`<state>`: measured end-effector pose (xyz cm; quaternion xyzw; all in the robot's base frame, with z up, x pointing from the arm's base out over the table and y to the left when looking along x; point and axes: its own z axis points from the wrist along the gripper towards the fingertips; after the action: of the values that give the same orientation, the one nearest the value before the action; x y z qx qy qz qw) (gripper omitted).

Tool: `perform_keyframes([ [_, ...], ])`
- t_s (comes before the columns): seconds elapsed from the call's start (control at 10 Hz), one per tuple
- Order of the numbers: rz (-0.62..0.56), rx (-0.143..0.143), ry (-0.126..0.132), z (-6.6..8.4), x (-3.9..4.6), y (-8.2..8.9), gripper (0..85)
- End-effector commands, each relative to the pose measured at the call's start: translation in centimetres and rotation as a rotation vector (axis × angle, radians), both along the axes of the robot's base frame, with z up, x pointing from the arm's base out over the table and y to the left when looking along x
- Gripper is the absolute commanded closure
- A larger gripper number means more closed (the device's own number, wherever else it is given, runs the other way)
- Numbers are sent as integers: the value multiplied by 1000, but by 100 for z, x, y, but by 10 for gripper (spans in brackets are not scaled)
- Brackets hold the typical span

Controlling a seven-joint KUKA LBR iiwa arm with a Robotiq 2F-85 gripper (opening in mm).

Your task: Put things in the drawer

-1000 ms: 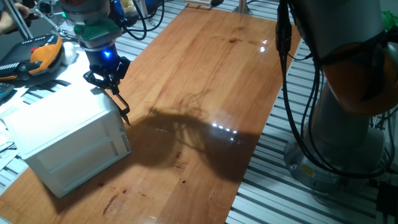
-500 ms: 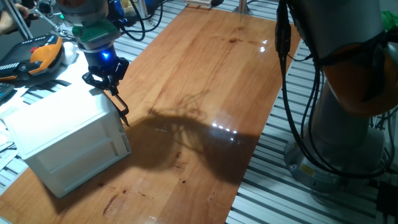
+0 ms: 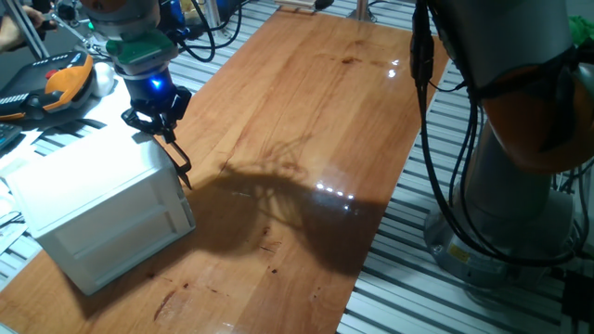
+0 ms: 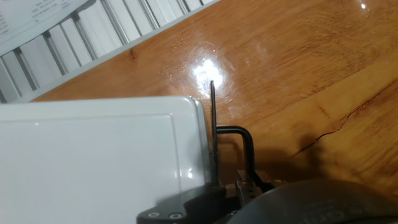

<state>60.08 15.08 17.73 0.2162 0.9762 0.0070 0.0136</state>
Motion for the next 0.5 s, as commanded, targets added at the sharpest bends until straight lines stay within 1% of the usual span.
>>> perform_keyframes([
  [0.0, -1, 0, 0, -6, 0, 4, 850],
  [0.4, 5, 6, 5, -8, -2, 12, 850],
])
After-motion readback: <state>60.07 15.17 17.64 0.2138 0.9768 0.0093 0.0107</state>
